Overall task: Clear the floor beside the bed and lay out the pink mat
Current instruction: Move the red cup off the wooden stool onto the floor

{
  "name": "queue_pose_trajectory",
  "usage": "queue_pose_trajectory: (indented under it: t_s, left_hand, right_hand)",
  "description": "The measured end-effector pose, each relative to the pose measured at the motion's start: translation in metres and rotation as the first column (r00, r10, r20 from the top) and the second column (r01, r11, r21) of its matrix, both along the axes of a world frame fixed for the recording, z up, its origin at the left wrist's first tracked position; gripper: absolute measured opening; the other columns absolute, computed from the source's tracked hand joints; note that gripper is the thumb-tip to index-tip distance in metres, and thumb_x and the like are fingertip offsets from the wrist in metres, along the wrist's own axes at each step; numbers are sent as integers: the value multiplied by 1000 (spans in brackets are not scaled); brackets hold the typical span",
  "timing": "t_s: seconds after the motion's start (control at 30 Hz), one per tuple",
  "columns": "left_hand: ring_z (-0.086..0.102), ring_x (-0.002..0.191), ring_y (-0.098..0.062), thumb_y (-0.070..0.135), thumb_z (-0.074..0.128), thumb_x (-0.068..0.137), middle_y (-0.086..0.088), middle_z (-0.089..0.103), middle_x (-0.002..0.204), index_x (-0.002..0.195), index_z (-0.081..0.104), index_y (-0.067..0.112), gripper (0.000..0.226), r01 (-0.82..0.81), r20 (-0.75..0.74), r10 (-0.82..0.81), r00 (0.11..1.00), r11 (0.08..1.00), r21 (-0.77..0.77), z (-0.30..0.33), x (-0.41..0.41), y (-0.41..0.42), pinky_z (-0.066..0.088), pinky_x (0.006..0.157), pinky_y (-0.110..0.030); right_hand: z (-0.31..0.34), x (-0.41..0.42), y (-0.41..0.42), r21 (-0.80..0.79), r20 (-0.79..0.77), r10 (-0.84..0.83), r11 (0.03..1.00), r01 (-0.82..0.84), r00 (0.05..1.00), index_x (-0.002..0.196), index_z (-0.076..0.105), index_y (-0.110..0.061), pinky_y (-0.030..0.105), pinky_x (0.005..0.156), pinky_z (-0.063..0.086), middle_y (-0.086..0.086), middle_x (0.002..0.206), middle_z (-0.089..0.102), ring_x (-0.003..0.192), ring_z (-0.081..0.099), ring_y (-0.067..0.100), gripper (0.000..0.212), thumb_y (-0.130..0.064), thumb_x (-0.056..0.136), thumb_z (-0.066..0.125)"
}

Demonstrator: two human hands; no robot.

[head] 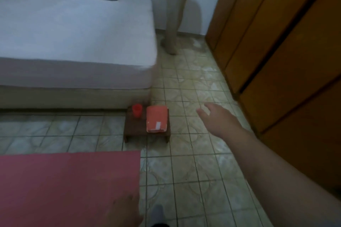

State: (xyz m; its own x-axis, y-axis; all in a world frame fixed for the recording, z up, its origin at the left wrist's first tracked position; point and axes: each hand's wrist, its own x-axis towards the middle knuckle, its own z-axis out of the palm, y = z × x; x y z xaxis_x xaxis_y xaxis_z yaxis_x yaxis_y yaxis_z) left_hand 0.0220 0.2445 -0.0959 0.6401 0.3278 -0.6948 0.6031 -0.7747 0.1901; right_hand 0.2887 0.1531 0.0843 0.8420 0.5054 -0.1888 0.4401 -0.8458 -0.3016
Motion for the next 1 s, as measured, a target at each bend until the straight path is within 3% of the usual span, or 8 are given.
queue_pose_trajectory:
  t_s: [0.17, 0.33, 0.5, 0.63, 0.8, 0.9, 1.0]
  left_hand:
    - [32, 138, -20, 35, 43, 94, -4, 30, 153, 148, 20, 17, 62, -197, 34, 198, 980, 980, -36, -13, 70, 37, 27, 111, -29]
    - [27, 141, -22, 42, 41, 95, -6, 23, 156, 149, 13, 17, 66, -282, 134, 280, 951, 959, -2, 1, 169, 107, 23, 112, -34]
    - [34, 137, -22, 44, 49, 91, -8, 32, 152, 148, 22, 15, 70, -443, 378, 419, 825, 896, -27, 20, 272, 184, 30, 110, -34]
    - [27, 142, -21, 47, 49, 89, -6, 25, 156, 149, 20, 18, 73, -512, 476, 420, 772, 856, 74, 10, 336, 240, 22, 114, -38]
    - [23, 144, -20, 48, 51, 88, -5, 24, 157, 149, 20, 20, 74, -601, 512, 490, 705, 796, 65, -61, 379, 281, 21, 117, -39]
    - [16, 145, -25, 51, 54, 85, -7, 19, 158, 150, 15, 19, 82, -630, 428, 542, 723, 771, 89, -128, 385, 284, 19, 118, -42]
    - [1, 147, -28, 57, 57, 81, -6, 6, 160, 151, 2, 22, 96, -675, 327, 623, 711, 735, 68, -204, 384, 282, 13, 119, -46]
  right_hand:
    - [-25, 64, 58, -23, 22, 116, 993, -116, 993, 136, 43, -21, 46, 100, 37, 7, 143, 45, 128, 43, 28, 52, -50, 93, 34]
    - [-92, 96, 85, -128, -128, 170, 974, -186, 977, 124, 53, -19, 40, 90, 42, 6, 130, 55, 117, 52, 27, 46, -50, 92, 39]
    - [-170, 122, 85, -265, -347, 216, 911, -316, 913, 137, 40, -25, 37, 102, 35, 0, 144, 44, 131, 41, 20, 53, -53, 92, 34]
    - [-231, 152, 96, -357, -462, 258, 822, -444, 849, 146, 22, -25, 31, 110, 27, -2, 153, 29, 137, 33, 14, 64, -56, 92, 35]
    - [-303, 208, 135, -373, -416, 333, 787, -492, 847, 149, 14, -22, 29, 114, 22, -2, 159, 15, 142, 23, 10, 69, -56, 92, 34]
    - [-340, 243, 166, -311, -329, 378, 822, -477, 865, 148, 16, -30, 27, 112, 25, -5, 157, 20, 141, 25, 10, 67, -55, 90, 39]
    - [-384, 278, 203, -221, -331, 368, 865, -451, 869, 146, 23, -28, 33, 110, 29, 0, 154, 26, 139, 29, 17, 63, -53, 91, 39]
